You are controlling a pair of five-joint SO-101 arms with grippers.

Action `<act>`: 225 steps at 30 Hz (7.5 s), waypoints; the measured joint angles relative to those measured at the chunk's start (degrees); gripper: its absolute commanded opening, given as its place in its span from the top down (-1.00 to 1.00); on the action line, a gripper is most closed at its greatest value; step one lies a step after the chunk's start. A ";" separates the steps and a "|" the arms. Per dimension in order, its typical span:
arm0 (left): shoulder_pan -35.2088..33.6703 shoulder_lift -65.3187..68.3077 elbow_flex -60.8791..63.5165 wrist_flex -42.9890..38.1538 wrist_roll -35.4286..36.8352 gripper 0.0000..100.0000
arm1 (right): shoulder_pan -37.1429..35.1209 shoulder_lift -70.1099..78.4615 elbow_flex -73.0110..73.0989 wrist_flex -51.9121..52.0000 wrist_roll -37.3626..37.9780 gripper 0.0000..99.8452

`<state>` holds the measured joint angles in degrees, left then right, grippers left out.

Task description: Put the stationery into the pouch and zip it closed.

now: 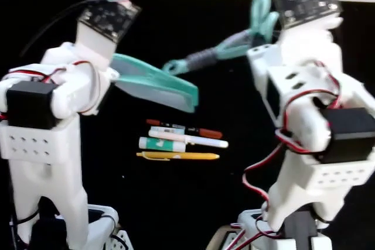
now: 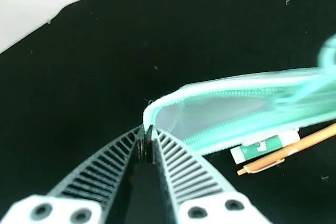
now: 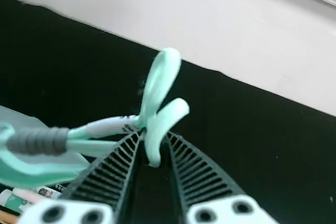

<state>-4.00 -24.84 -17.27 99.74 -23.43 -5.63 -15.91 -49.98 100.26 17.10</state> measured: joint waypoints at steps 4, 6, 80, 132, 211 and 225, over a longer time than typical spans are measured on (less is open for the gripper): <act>-1.67 0.00 0.00 0.00 1.93 0.99 | 2.81 0.00 0.00 0.00 0.00 0.99; -2.37 0.00 0.00 0.09 2.29 0.99 | 4.13 0.00 0.00 0.00 0.00 0.99; -15.65 -0.70 17.93 -13.45 24.18 0.91 | 4.13 0.09 52.75 -12.22 -5.19 0.33; -15.56 0.53 13.63 -7.12 39.47 0.99 | -12.04 -2.46 49.32 -13.27 -11.69 0.33; -15.65 0.09 17.14 -8.53 37.63 0.99 | -47.82 10.37 40.70 -40.09 -25.85 0.99; -15.65 0.26 9.05 -6.68 29.54 0.61 | -47.91 10.73 29.10 -28.48 -19.25 0.99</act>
<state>-19.65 -24.57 -8.22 93.05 6.11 -53.54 -5.19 -20.88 71.78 -2.15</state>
